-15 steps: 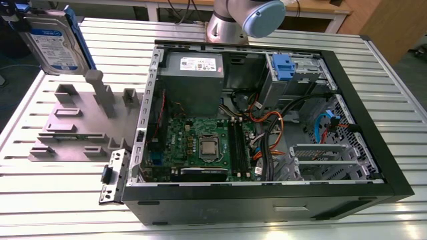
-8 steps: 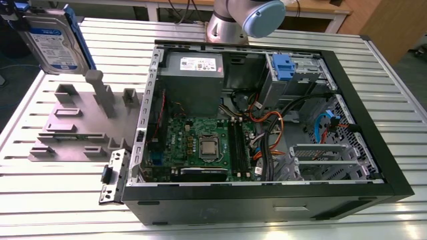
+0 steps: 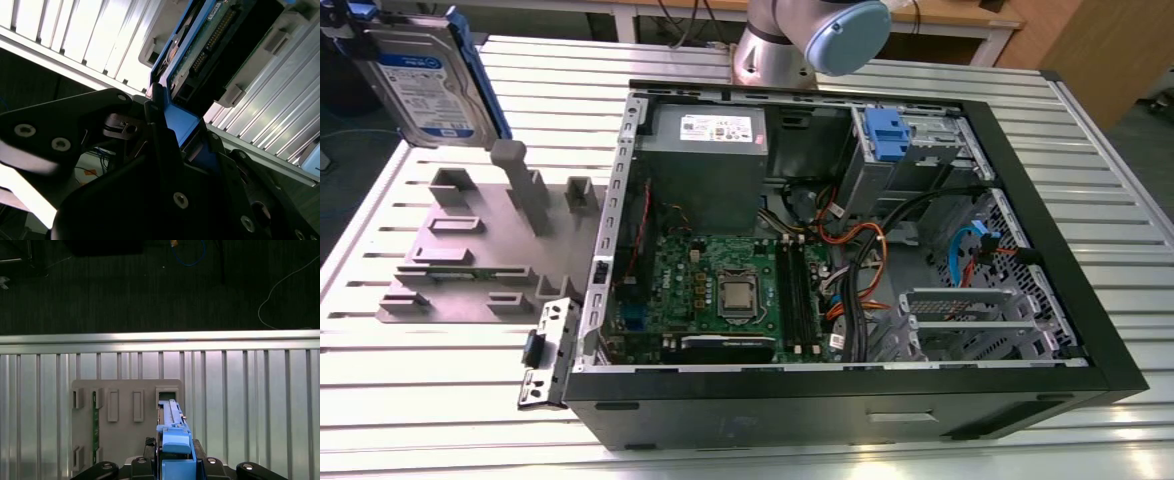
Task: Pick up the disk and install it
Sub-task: 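Pick up the disk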
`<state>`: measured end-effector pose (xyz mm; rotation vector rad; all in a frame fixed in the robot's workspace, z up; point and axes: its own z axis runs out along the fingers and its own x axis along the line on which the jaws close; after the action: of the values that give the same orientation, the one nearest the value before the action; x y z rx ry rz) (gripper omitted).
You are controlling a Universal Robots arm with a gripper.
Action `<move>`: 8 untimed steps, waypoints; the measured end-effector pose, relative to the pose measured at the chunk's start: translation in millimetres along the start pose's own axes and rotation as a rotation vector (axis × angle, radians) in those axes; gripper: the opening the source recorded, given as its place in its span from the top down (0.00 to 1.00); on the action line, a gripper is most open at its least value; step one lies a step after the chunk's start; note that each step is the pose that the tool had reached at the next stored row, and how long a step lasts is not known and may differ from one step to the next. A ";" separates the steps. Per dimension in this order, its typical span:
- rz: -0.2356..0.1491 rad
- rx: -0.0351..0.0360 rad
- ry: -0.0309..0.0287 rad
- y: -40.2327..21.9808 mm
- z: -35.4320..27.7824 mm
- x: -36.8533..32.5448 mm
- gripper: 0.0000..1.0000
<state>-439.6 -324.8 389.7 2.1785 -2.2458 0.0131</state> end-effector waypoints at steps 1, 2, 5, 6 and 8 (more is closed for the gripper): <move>0.000 0.0000 0.0000 0.0 -0.3 0.0 0.64; 0.000 0.0000 0.0000 0.0 -0.5 0.0 0.64; 0.000 0.0001 0.0000 0.0 -1.2 0.0 0.64; 0.000 0.0000 0.0000 0.0 -1.4 0.0 0.64; 0.000 0.0000 0.0000 0.0 -1.9 0.0 0.64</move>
<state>-439.6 -324.8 391.6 2.1784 -2.2458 0.0131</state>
